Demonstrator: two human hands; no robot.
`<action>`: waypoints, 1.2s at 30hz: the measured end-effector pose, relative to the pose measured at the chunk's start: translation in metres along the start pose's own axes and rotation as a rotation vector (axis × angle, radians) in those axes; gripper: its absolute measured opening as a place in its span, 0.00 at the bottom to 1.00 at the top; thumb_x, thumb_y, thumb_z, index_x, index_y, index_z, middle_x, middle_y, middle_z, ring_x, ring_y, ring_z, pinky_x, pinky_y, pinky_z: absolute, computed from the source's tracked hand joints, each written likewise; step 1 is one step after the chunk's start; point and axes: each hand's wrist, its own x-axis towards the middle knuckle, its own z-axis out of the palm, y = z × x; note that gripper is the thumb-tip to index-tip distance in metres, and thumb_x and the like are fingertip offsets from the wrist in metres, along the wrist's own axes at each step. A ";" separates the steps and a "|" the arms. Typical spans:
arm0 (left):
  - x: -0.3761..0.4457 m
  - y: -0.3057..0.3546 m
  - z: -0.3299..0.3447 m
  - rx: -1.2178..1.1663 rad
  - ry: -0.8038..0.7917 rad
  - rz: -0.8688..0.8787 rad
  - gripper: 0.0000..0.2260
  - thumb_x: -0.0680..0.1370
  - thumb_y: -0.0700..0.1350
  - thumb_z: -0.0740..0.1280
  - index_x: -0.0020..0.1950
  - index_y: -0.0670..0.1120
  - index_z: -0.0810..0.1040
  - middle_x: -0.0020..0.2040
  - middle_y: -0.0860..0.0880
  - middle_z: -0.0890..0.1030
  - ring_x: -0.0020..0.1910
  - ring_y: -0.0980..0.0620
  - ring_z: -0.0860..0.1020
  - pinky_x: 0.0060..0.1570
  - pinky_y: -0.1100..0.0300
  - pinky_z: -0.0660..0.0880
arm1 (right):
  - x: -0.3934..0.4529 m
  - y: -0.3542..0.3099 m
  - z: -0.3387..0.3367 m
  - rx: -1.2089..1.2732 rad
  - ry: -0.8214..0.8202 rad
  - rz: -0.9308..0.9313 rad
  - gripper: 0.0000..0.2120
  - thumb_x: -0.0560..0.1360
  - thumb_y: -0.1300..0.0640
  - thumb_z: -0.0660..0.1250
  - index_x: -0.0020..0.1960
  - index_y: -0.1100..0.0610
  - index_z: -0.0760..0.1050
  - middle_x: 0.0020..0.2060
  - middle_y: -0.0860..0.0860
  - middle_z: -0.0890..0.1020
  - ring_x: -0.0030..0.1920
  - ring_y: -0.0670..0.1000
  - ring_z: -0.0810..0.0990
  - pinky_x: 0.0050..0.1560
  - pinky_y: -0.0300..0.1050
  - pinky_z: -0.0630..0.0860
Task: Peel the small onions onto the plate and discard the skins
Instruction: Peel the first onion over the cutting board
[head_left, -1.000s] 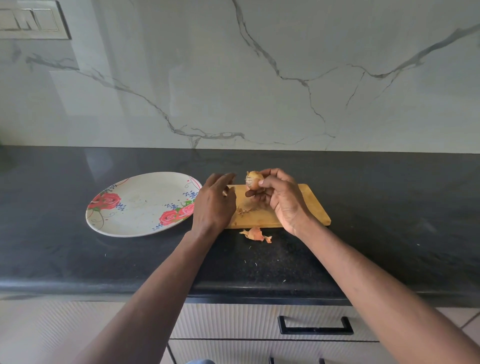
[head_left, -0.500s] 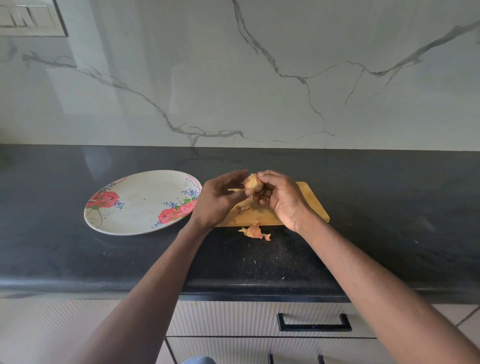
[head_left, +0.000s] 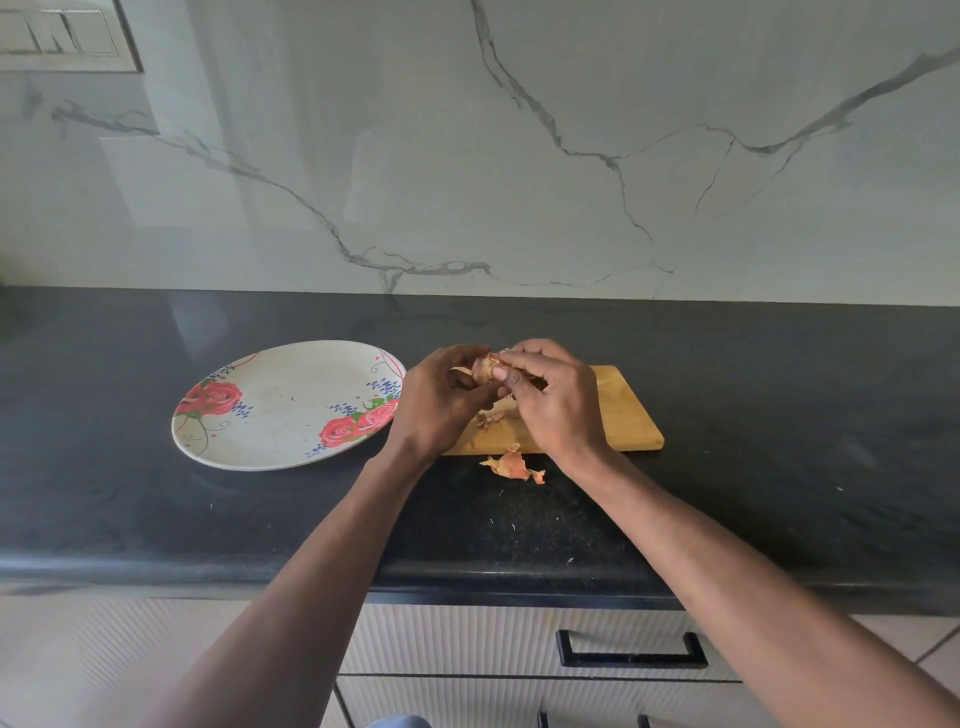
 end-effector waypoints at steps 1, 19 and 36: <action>0.000 0.001 0.001 -0.002 0.004 -0.004 0.20 0.72 0.41 0.79 0.62 0.43 0.80 0.47 0.47 0.86 0.38 0.52 0.85 0.45 0.51 0.83 | 0.000 0.001 0.000 -0.030 0.001 -0.031 0.09 0.76 0.62 0.72 0.54 0.63 0.84 0.47 0.53 0.83 0.47 0.50 0.81 0.45 0.52 0.81; 0.003 -0.005 0.002 0.209 0.016 0.135 0.20 0.73 0.40 0.77 0.64 0.44 0.81 0.54 0.52 0.80 0.49 0.54 0.81 0.51 0.61 0.79 | 0.000 -0.005 -0.001 -0.177 -0.066 -0.042 0.03 0.76 0.63 0.69 0.45 0.61 0.77 0.42 0.51 0.78 0.41 0.52 0.78 0.48 0.61 0.79; 0.003 -0.004 -0.001 -0.108 0.028 -0.034 0.21 0.73 0.40 0.78 0.64 0.48 0.76 0.52 0.50 0.85 0.44 0.51 0.85 0.38 0.65 0.76 | 0.006 -0.003 -0.008 -0.029 -0.031 0.294 0.05 0.75 0.66 0.71 0.49 0.58 0.81 0.42 0.49 0.84 0.42 0.48 0.82 0.41 0.43 0.82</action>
